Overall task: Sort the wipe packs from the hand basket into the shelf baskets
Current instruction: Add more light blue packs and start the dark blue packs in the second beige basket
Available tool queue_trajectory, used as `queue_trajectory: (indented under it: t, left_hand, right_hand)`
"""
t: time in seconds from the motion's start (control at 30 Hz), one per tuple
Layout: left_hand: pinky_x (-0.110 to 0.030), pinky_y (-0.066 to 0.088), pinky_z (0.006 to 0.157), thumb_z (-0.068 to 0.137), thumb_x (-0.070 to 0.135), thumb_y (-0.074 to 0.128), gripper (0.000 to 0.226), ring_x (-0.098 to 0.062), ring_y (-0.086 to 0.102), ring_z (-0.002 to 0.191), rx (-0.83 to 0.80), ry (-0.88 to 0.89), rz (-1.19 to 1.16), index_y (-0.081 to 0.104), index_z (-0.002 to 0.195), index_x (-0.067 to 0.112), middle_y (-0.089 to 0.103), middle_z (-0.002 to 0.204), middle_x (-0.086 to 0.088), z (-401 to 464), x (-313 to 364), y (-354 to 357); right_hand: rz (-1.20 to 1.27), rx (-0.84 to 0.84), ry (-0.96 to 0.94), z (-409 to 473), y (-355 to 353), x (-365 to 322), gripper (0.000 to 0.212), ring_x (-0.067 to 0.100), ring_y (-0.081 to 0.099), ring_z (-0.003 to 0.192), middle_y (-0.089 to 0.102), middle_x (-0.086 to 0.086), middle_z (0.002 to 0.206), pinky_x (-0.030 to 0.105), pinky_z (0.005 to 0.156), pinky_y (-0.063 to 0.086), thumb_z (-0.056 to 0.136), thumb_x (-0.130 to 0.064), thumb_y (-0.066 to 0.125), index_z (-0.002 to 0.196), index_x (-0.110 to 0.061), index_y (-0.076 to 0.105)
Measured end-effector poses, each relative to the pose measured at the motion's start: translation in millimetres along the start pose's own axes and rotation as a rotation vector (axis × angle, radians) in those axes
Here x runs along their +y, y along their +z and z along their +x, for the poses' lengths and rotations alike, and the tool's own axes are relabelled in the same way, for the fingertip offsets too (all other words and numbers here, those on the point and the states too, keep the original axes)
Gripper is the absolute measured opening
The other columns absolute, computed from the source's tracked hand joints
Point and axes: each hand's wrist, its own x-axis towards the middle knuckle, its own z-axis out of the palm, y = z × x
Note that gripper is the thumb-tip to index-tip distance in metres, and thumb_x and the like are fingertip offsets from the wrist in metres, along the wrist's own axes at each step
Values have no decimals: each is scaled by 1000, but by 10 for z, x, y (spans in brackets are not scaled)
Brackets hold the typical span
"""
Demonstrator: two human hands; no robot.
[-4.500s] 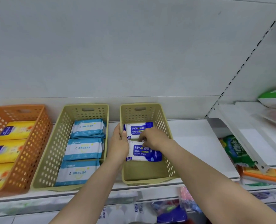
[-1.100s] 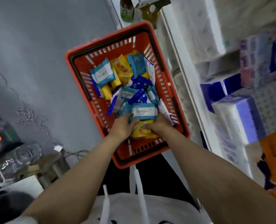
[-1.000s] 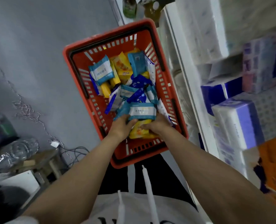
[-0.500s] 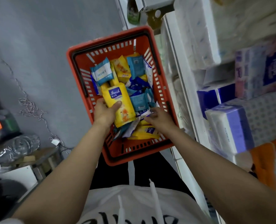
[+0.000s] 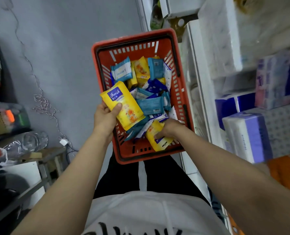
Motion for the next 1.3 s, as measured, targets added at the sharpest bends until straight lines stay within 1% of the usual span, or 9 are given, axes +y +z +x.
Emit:
queue_trajectory:
  t: [0.17,0.3,0.4,0.53,0.67,0.8,0.93,1.17,1.3]
  left_hand:
    - [-32,60,70,92,12,66,24,-19,71,94,-20,37,-42,57,114,10,71,107,-5,-185,98,-107]
    - [-41,57,84,92,18,66,34,-23,69,102,-99,78,-27,57,122,7,71,111,-5,-334,242,-160]
    - [-42,58,81,92,19,66,35,-25,69,102,-174,119,-15,56,123,7,70,113,-7,-430,366,-145]
    - [-29,57,56,93,16,63,23,-15,71,81,-336,198,-8,57,115,11,71,104,-4,-558,575,-116]
    - [-32,59,68,92,13,65,24,-18,70,90,-457,247,18,57,115,9,71,104,-3,-808,701,-30]
    - [-36,58,77,91,12,66,26,-22,70,100,-594,296,39,59,116,10,71,114,-8,-1201,693,124]
    - [-35,58,79,93,14,65,29,-23,68,106,-718,334,51,58,121,12,69,119,-8,-1724,555,300]
    - [-30,58,67,93,13,64,28,-24,69,102,-940,401,50,56,119,11,70,111,-5,-3053,-180,657]
    - [-33,59,65,92,13,66,21,-24,69,100,-1042,426,50,58,111,14,71,106,-2,-3901,-865,817]
  right_hand:
    - [685,104,-101,-337,-91,155,57,26,69,90,70,9,103,38,74,59,71,-18,88,119,-5,60]
    - [1234,131,-314,-760,-55,96,63,24,73,89,74,7,106,42,69,60,75,-3,81,131,-11,55]
    - [1411,196,-438,-1082,0,-26,61,22,74,87,74,6,105,40,63,60,76,2,77,130,-14,54]
    - [1623,333,-538,-1501,127,-91,54,36,66,101,66,20,119,58,90,53,82,13,64,130,-8,50]
    - [1864,460,-594,-1920,263,-92,42,33,69,89,69,19,110,50,79,57,87,8,56,126,-6,50]
    - [1948,660,-523,-2363,404,69,42,38,67,102,69,21,116,52,87,56,93,-24,65,128,-4,53]
    - [2033,1018,-531,-2867,623,546,37,33,71,89,69,20,114,53,83,57,87,-11,72,119,-8,55]
    - [1972,1444,-650,-3927,1463,1698,96,32,72,93,67,9,113,53,69,60,79,-5,78,149,-41,22]
    - [1962,1639,-614,-4471,2239,2470,78,28,73,91,65,12,113,44,69,61,74,-6,83,132,-31,38]
